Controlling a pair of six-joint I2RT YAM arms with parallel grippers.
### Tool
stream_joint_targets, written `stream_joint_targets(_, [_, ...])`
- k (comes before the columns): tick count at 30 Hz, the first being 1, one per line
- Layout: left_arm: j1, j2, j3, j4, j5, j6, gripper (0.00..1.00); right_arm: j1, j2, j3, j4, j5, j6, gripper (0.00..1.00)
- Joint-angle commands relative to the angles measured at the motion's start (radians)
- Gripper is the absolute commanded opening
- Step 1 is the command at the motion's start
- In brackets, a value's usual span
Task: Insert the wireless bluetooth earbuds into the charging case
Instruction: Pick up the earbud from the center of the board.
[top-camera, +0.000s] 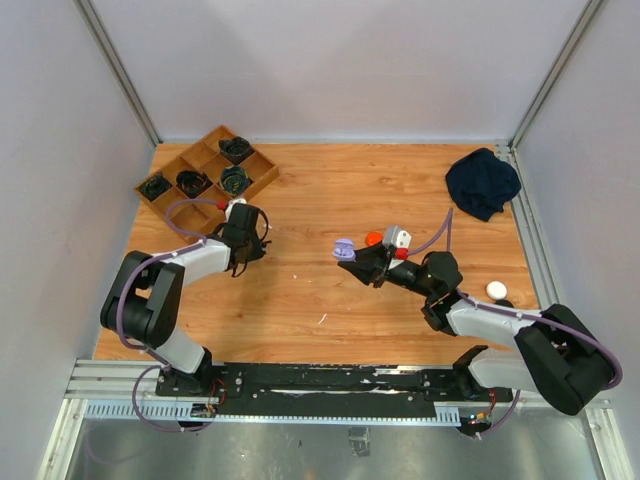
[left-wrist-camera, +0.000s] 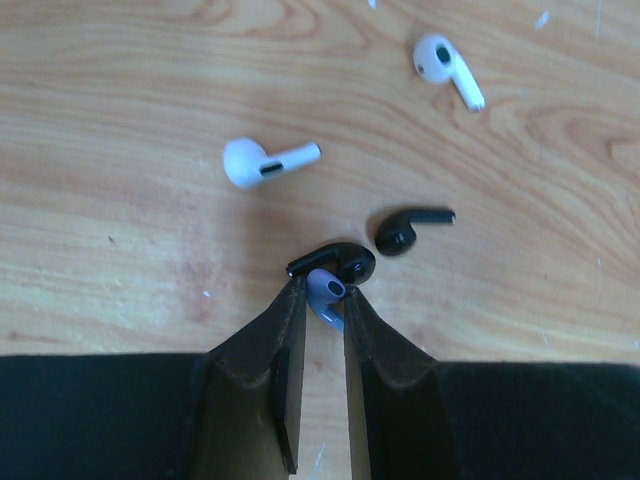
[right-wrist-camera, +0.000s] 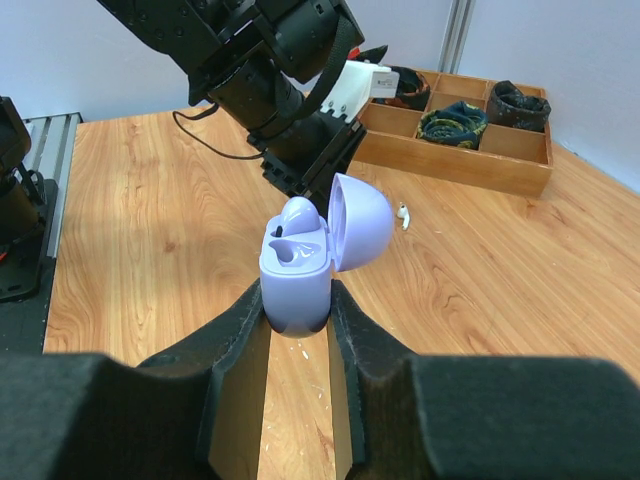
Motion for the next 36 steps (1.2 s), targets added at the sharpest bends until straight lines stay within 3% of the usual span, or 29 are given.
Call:
stream_joint_targets(1, [-0.045, -0.025, -0.029, -0.149, 0.061, 0.02, 0.18, -0.025, -0.024, 0.011, 0.023, -0.007, 0.004, 0.16])
stream_joint_targets(14, [-0.153, 0.004, 0.042, -0.355, 0.065, 0.077, 0.2, -0.026, -0.041, 0.01, 0.021, -0.013, 0.014, 0.16])
stream_joint_targets(19, [-0.191, 0.007, 0.097, -0.393, -0.056, 0.093, 0.19, -0.026, -0.062, 0.01, 0.001, -0.01, 0.009, 0.16])
stream_joint_targets(25, [-0.25, 0.032, 0.175, -0.462, -0.062, 0.158, 0.19, -0.026, -0.072, 0.01, -0.015, -0.003, -0.003, 0.15])
stream_joint_targets(32, [-0.25, 0.052, 0.251, -0.524, -0.249, 0.095, 0.17, -0.025, -0.077, 0.004, -0.015, 0.004, -0.005, 0.16])
stream_joint_targets(36, [-0.2, -0.003, 0.239, -0.405, -0.067, 0.123, 0.17, -0.026, -0.09, -0.001, -0.021, 0.009, -0.01, 0.16])
